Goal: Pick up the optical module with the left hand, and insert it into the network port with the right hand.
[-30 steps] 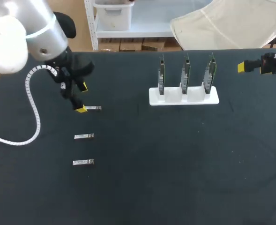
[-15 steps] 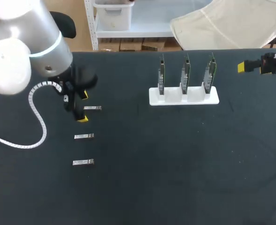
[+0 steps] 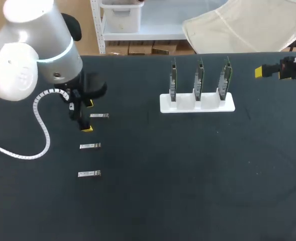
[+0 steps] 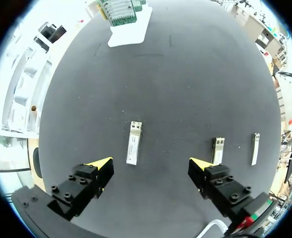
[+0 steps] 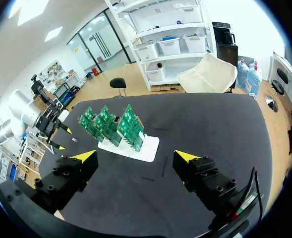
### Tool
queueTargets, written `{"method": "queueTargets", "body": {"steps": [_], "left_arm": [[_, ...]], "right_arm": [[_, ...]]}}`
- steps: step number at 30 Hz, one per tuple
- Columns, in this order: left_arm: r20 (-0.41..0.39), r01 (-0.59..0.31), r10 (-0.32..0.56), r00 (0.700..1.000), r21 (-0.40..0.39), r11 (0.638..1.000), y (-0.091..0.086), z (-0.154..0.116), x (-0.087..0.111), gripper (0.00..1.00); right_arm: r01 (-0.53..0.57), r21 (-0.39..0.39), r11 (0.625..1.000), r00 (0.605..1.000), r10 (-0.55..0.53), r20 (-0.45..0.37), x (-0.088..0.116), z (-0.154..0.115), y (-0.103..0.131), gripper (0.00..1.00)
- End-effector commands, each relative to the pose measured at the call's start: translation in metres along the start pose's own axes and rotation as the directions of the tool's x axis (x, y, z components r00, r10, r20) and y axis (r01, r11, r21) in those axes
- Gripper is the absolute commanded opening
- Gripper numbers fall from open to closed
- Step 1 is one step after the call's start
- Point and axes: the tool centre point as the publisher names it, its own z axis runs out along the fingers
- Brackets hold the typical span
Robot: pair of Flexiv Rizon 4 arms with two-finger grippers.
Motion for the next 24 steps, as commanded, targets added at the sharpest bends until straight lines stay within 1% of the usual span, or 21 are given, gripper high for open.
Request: {"method": "queueTargets", "body": {"steps": [1, 9, 15, 24], "left_arm": [[-0.021, 0.002, -0.001, 1.0, 0.023, 1.0, 0.009, 0.006, -0.006, 1.0], [-0.035, 0.014, -0.012, 0.999, 0.033, 0.999, 0.013, 0.012, -0.005, 1.0], [-0.041, 0.021, -0.019, 0.999, 0.048, 0.999, 0.011, 0.018, -0.004, 1.0], [-0.046, 0.022, -0.019, 0.999, 0.055, 0.998, 0.012, 0.02, -0.003, 1.0]], "right_arm": [[-0.001, 0.005, 1.0, 1.0, 0.001, 0.001, 0.0, 0.0, 0.001, 1.0], [-0.001, 0.005, 1.0, 1.0, 0.001, 0.001, 0.0, 0.0, 0.001, 1.0], [-0.001, 0.005, 1.0, 1.0, 0.001, 0.001, 0.0, 0.0, 0.001, 1.0], [-0.001, 0.005, 1.0, 1.0, 0.001, 0.001, 0.0, 0.0, 0.001, 1.0]]}}
